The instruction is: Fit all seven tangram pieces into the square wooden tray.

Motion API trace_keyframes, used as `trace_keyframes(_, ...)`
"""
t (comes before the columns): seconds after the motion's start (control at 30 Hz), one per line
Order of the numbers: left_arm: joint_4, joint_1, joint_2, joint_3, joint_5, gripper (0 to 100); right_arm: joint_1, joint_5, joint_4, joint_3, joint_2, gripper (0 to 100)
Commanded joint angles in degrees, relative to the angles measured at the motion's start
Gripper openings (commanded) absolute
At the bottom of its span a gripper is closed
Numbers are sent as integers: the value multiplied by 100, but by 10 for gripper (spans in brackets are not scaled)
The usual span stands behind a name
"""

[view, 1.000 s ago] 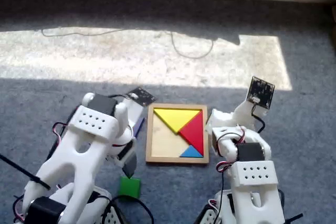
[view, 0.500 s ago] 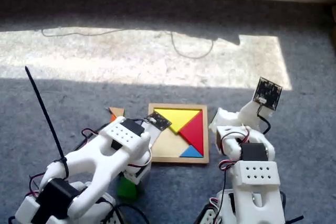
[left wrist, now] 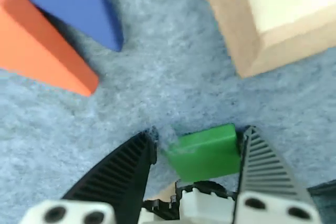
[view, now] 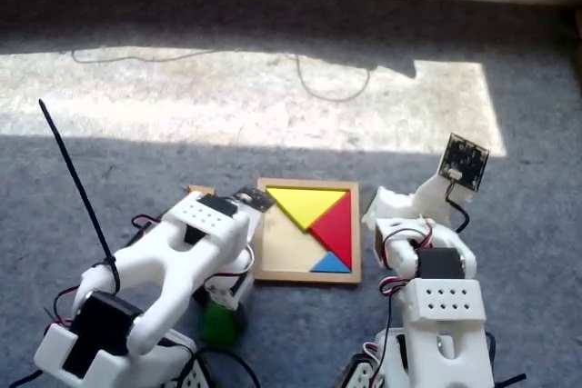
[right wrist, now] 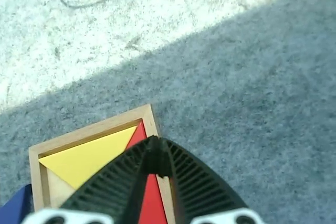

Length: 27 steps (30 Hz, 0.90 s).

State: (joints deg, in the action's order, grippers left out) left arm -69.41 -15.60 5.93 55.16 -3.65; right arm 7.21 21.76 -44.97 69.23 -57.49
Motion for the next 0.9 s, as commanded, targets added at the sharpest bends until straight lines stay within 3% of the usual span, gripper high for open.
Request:
trace_keyframes(0.0,44,611,338,-127,-70,255,-75,53,127,-48,-136,6)
trace_keyframes(0.33,-26,2105,1684,-242,1846,255,-75,44,127,-48,-136,6)
trace_keyframes(0.43,-457,2378,2158,-382,2268,255,-75,44,127,-48,-136,6)
trace_keyframes(0.6,-1732,2079,3363,-787,2875,255,-75,44,127,-57,-136,6)
trace_keyframes(0.87,-1556,567,4330,382,3332,255,-75,44,127,-48,-136,6)
